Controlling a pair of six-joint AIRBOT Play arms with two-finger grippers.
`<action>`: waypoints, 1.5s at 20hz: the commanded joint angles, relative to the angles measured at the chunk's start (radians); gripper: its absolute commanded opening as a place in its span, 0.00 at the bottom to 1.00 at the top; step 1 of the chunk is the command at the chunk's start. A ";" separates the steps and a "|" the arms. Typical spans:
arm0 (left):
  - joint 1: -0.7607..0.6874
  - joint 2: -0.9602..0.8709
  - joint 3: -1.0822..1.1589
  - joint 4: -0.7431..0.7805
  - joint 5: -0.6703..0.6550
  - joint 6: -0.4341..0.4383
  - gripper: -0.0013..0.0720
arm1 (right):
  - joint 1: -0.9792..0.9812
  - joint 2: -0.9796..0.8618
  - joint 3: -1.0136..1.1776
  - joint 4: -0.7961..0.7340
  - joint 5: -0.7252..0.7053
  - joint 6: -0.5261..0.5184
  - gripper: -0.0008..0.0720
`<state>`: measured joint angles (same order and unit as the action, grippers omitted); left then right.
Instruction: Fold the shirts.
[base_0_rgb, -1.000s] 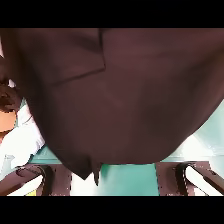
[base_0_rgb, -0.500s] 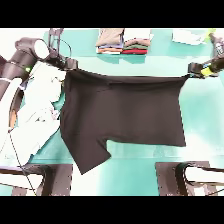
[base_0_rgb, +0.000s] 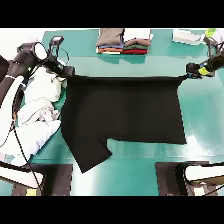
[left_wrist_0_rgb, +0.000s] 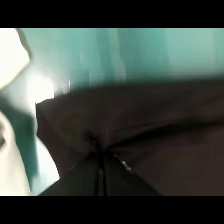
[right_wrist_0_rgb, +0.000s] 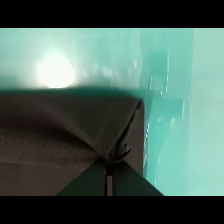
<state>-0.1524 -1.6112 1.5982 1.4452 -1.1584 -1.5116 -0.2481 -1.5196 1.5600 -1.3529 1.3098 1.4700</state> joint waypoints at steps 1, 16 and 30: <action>0.006 -0.003 -0.073 -0.017 -0.089 0.045 0.05 | -0.013 0.060 -0.153 -0.010 -0.029 -0.014 0.03; 0.006 0.121 -0.192 -0.015 -0.144 -0.064 0.59 | -0.039 0.249 -0.425 -0.011 -0.043 -0.014 0.57; -0.226 0.510 -0.677 -0.040 0.008 -0.193 0.59 | -0.181 0.529 -0.991 -0.016 0.012 0.011 0.69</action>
<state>-0.3477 -1.1210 0.9520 1.4124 -1.1801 -1.6909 -0.4534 -1.0019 0.6331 -1.3655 1.3342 1.4578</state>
